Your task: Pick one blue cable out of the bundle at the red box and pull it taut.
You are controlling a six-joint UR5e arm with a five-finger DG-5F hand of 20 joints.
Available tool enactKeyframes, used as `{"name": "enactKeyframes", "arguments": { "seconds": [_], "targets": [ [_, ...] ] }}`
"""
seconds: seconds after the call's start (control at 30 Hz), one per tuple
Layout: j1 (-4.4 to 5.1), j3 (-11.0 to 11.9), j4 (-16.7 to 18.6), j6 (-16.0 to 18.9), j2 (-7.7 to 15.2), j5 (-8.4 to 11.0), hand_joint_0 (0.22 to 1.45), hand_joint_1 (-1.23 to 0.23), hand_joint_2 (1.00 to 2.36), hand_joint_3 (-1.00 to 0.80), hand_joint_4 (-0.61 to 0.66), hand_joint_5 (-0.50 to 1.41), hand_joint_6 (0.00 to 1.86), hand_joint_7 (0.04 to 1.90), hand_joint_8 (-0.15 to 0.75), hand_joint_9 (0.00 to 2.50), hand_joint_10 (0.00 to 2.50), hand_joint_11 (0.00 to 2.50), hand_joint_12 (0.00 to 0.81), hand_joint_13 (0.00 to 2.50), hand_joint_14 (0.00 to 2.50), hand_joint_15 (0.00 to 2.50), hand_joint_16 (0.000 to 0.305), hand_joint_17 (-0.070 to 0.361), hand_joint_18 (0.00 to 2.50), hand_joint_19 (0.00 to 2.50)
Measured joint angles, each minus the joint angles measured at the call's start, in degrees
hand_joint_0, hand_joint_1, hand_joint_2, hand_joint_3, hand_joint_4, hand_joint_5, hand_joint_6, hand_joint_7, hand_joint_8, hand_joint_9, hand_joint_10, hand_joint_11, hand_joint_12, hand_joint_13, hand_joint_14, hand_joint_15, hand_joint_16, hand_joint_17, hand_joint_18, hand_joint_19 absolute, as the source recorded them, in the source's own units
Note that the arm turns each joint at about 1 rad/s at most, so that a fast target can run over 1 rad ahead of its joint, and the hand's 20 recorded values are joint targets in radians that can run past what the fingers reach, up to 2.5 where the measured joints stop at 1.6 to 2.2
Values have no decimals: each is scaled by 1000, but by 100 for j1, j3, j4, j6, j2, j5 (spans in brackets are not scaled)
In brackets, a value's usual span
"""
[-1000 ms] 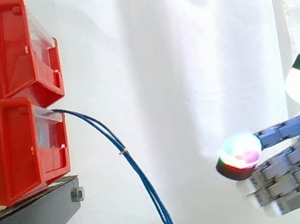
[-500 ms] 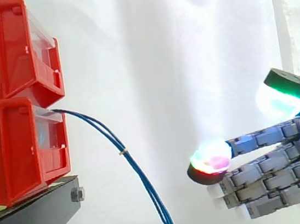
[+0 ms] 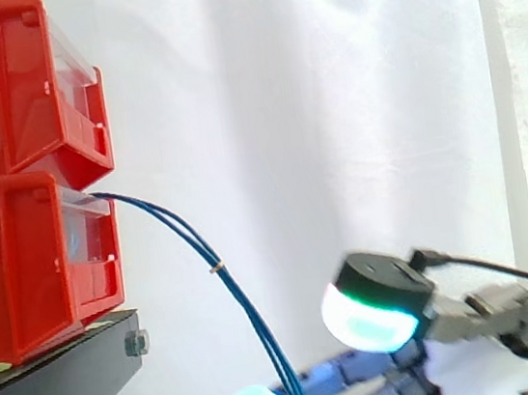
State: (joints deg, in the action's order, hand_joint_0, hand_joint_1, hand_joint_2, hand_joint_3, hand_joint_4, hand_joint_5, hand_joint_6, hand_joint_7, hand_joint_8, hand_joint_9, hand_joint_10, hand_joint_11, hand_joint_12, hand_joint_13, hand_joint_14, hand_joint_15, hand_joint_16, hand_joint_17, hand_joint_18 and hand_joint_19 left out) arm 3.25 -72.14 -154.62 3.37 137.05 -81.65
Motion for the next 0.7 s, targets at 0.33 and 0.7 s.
{"name": "enactKeyframes", "arguments": {
  "seconds": [0.33, 0.7],
  "targets": [
    [158, 381, 95, 10, 101, -53, 492, -722, 1000, -500, 271, -169, 502, 716, 255, 351, 0, 60, 323, 84, 0, 65, 53, 119, 0, 20],
    [226, 386, 232, 14, 102, -71, 565, -770, 1000, -489, 299, -141, 503, 868, 242, 354, 0, 65, 303, 90, 1, 61, 49, 110, 0, 17]
  ]
}}
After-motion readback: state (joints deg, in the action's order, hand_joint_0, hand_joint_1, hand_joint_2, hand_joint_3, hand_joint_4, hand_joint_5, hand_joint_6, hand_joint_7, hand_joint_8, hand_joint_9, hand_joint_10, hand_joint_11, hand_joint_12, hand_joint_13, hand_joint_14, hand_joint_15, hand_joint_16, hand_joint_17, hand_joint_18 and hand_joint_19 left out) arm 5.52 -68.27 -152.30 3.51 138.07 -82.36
